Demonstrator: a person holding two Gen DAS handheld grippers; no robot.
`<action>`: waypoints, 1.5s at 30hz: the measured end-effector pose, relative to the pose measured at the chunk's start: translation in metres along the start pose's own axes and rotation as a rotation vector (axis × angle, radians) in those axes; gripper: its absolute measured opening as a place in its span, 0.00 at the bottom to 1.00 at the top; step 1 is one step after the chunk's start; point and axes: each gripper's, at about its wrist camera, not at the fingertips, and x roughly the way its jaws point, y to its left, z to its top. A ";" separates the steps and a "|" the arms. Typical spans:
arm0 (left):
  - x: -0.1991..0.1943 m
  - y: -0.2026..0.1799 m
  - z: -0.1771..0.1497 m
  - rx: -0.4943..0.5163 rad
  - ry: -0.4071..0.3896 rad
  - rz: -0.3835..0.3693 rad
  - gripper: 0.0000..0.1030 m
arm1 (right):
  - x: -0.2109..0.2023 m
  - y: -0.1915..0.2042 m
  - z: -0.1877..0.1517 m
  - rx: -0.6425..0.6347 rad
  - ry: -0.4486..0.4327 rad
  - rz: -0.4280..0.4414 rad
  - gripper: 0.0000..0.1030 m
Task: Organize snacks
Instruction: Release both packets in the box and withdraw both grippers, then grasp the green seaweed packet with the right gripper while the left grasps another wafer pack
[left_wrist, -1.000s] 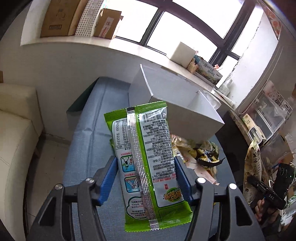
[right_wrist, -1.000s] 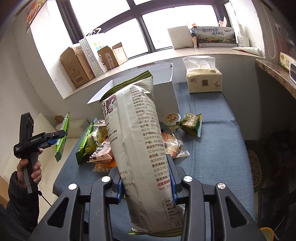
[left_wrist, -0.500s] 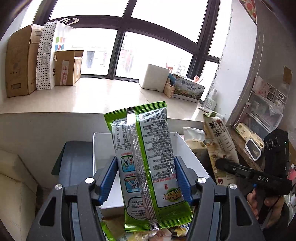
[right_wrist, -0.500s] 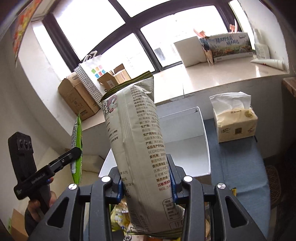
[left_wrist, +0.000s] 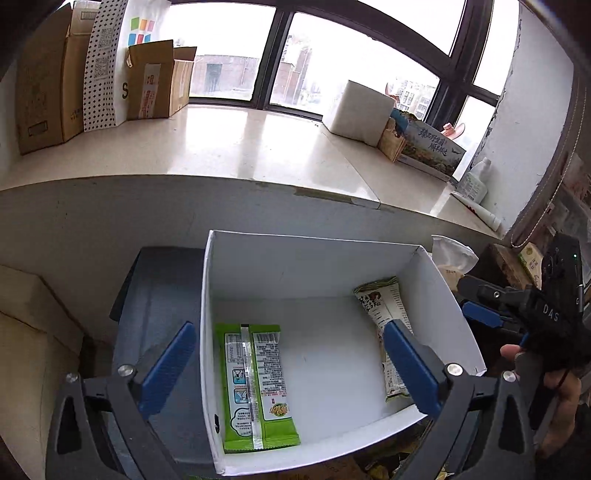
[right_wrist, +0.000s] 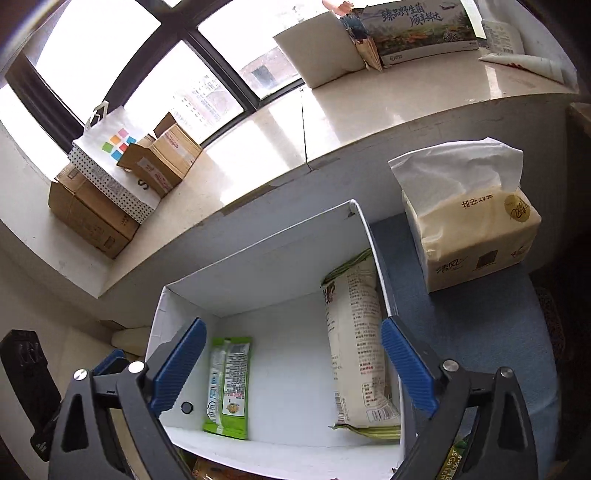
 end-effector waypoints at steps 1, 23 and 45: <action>-0.002 0.002 -0.003 -0.008 0.000 0.007 1.00 | -0.006 0.000 -0.001 0.000 -0.014 0.009 1.00; -0.147 -0.029 -0.136 0.127 -0.158 0.025 1.00 | -0.154 0.011 -0.160 -0.324 -0.197 -0.035 1.00; -0.160 -0.040 -0.202 0.163 -0.111 0.020 1.00 | -0.078 -0.078 -0.156 -0.267 -0.027 -0.183 1.00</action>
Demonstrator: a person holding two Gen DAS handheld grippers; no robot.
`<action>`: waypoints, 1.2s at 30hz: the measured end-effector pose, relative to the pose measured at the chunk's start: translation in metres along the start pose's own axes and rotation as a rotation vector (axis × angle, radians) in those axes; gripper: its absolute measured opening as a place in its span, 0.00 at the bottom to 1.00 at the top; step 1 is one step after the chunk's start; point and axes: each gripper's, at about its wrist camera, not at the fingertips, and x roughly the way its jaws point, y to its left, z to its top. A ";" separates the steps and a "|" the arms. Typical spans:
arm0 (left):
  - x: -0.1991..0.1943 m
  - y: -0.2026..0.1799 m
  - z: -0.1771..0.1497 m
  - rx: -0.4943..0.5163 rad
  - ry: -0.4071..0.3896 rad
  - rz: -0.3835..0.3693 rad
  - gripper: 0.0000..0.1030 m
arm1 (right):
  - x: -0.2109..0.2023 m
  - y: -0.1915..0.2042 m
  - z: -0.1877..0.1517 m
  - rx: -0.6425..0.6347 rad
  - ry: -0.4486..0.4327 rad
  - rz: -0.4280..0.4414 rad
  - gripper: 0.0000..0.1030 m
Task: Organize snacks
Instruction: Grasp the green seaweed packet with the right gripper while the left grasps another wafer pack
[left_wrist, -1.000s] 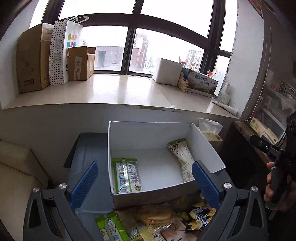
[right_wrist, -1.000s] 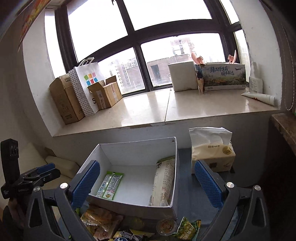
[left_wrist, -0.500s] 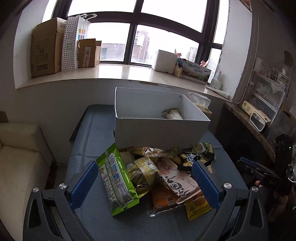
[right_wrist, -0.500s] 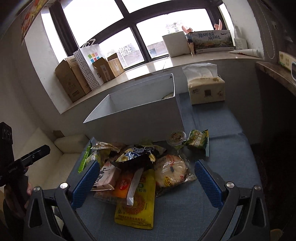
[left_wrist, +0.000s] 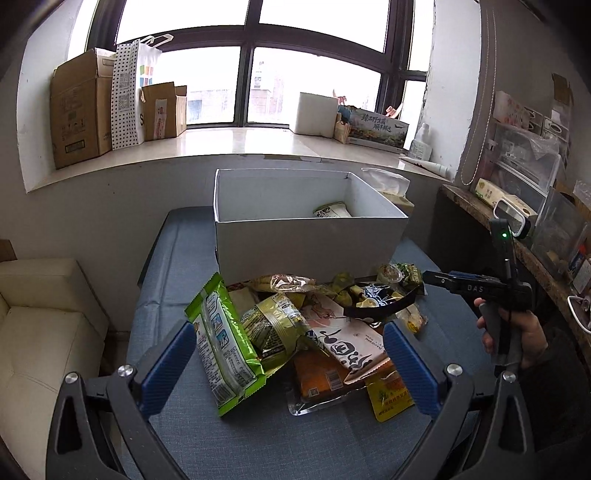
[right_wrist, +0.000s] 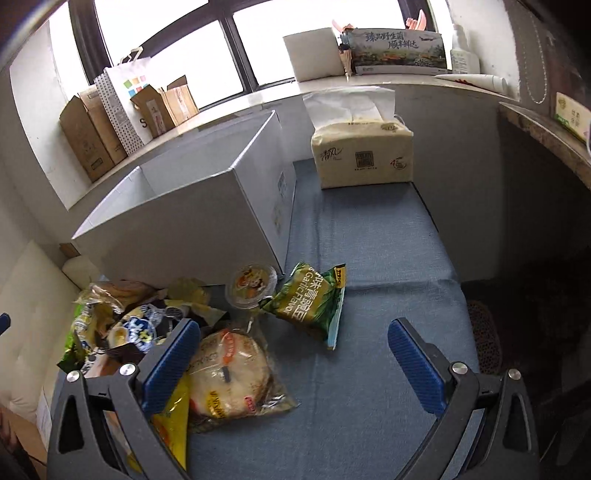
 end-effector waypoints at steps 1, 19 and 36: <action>0.001 0.000 0.000 -0.001 0.005 -0.002 1.00 | 0.009 -0.004 0.003 -0.019 0.012 0.003 1.00; 0.019 0.020 -0.016 -0.081 0.064 0.011 1.00 | 0.054 -0.005 0.013 -0.143 0.105 0.186 0.53; 0.094 0.107 -0.021 -0.473 0.208 -0.069 1.00 | -0.092 0.009 -0.043 -0.027 -0.168 0.309 0.44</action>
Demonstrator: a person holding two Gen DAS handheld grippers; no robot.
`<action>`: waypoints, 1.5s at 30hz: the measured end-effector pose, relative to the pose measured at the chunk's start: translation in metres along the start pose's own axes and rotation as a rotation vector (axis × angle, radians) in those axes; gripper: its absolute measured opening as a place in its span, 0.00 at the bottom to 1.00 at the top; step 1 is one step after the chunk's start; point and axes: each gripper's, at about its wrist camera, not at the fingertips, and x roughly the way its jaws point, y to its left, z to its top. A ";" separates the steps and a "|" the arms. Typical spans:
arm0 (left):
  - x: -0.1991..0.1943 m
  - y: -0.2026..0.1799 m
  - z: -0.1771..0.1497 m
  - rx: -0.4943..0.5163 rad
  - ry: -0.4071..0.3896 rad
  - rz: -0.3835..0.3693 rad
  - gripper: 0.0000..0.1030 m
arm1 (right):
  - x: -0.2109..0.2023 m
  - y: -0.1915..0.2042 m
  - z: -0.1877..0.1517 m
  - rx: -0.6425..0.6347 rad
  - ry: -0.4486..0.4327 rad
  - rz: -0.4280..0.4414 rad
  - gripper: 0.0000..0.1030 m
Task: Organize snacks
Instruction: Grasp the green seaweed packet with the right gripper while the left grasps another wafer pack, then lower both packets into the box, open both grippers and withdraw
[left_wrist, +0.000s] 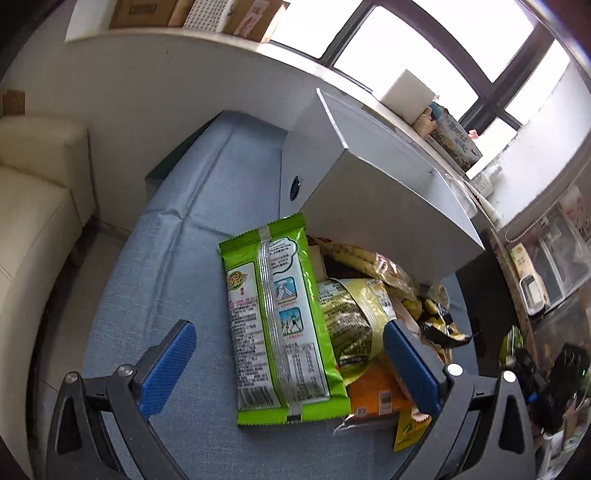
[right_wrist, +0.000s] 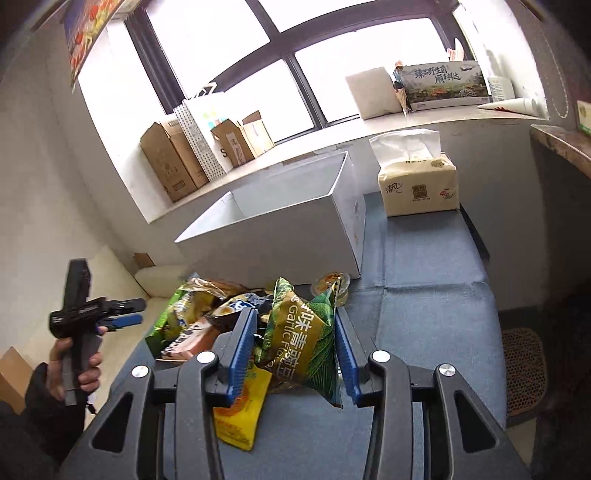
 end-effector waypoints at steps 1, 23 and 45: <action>0.007 0.004 0.005 -0.027 0.010 -0.022 1.00 | -0.006 0.002 -0.003 0.013 -0.012 0.011 0.44; -0.006 -0.007 0.018 0.057 -0.070 -0.019 0.65 | -0.010 0.018 -0.018 0.079 -0.023 0.095 0.44; -0.006 -0.174 0.173 0.361 -0.241 -0.050 0.66 | 0.118 0.055 0.162 -0.013 0.013 0.031 0.45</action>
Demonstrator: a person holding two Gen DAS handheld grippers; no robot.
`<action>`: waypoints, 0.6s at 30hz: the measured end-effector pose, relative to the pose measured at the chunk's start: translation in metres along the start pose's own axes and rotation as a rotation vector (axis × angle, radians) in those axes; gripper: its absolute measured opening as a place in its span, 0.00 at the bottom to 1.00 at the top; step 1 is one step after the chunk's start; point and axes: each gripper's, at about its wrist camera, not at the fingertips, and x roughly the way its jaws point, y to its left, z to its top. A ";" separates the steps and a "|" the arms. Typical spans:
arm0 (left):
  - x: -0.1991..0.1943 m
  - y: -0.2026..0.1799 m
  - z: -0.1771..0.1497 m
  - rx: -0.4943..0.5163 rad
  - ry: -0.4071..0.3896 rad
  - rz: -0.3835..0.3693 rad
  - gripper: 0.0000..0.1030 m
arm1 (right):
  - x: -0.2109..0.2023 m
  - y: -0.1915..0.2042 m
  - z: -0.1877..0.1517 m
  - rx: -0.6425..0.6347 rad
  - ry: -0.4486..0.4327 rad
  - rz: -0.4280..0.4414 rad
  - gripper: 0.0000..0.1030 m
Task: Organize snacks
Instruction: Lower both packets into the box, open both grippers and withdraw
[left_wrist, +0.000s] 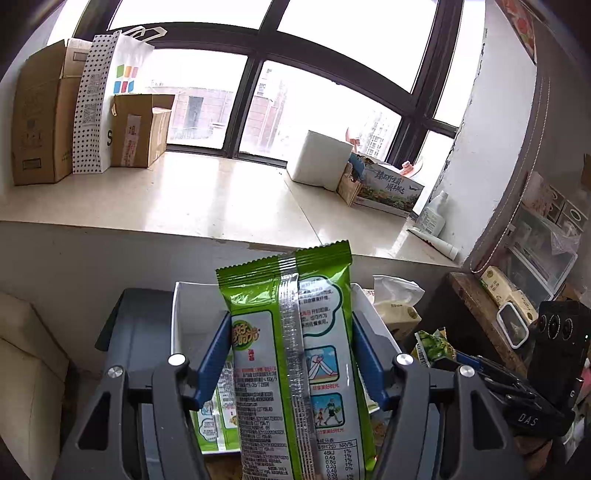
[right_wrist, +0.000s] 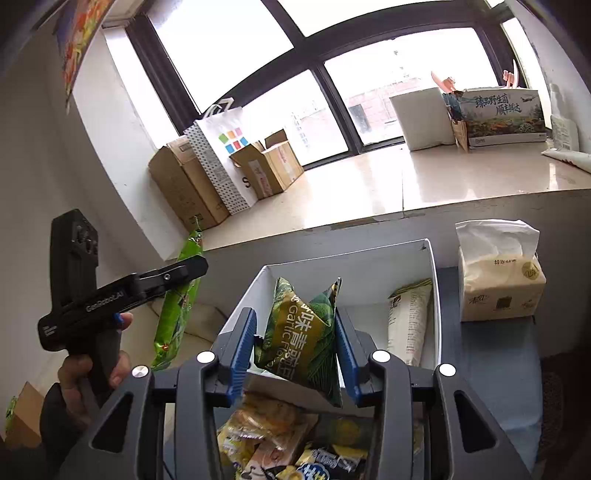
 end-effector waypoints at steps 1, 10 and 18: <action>0.012 0.000 0.002 0.011 0.017 0.013 0.66 | 0.013 -0.002 0.006 -0.005 0.019 -0.033 0.45; 0.066 0.025 -0.014 -0.098 0.104 0.000 0.97 | 0.063 -0.047 0.013 0.138 0.138 -0.070 0.98; 0.059 0.032 -0.027 -0.082 0.124 0.028 0.97 | 0.049 -0.066 0.009 0.222 0.108 -0.076 1.00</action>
